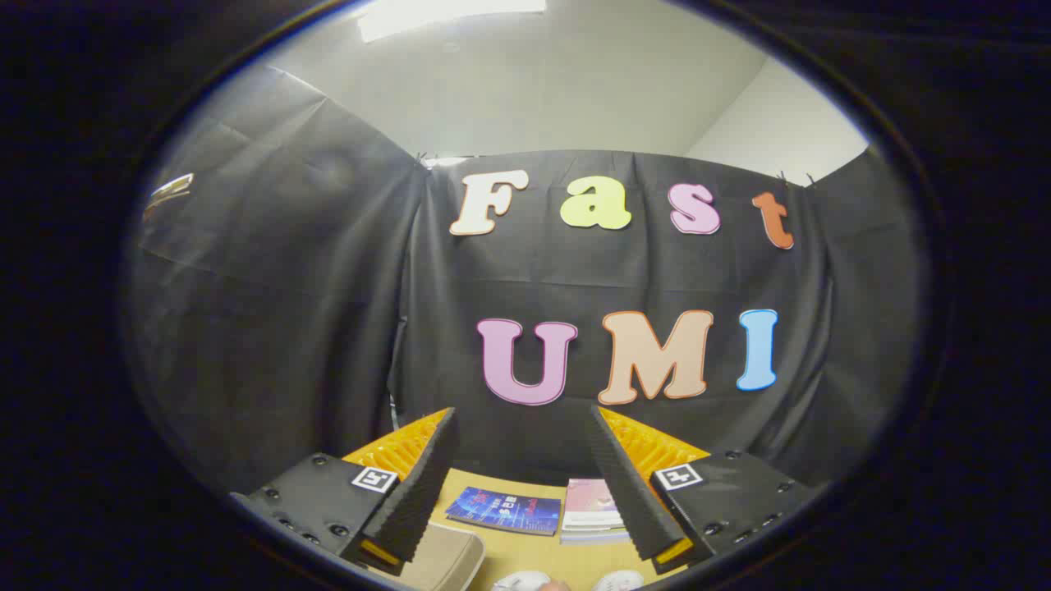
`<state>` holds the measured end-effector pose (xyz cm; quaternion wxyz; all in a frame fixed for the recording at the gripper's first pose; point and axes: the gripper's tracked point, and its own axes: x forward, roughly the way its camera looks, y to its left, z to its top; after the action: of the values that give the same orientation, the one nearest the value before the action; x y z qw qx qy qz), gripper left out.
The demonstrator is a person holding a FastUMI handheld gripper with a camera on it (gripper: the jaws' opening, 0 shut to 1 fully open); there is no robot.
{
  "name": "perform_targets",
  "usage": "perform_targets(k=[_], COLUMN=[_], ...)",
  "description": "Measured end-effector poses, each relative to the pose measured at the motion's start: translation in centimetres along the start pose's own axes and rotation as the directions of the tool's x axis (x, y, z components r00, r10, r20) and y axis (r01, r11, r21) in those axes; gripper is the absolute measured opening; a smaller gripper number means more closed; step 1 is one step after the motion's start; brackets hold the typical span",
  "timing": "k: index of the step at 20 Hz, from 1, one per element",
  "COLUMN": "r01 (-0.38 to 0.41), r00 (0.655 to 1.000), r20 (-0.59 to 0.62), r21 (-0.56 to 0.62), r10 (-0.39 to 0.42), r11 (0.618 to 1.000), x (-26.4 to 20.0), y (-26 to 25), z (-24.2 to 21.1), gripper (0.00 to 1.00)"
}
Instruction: Open the storage box then place both shoes into the box .Put the left shoe in first, then the right shoe, with the right side of both shoes facing outward in a uniform manner.
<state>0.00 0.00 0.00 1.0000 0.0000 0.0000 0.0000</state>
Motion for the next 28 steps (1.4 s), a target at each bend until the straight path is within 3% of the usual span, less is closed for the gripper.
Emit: perform_targets(k=[16,20,25,28], r01=[-0.053,-0.093,-0.156,-0.129], r00=[0.998,0.99,0.934,0.87], r20=[-0.044,-0.102,-0.259,-0.362], r21=[0.037,0.086,0.329,0.488], r10=[0.055,0.102,0.248,0.335], r11=[0.998,0.992,0.931,0.863], x=[2.2,2.9,3.0,2.4], y=[-1.4,-1.0,1.1,2.5], z=[-1.9,-4.5,-12.0,-17.5], gripper=[0.98,0.98,0.98,0.98])
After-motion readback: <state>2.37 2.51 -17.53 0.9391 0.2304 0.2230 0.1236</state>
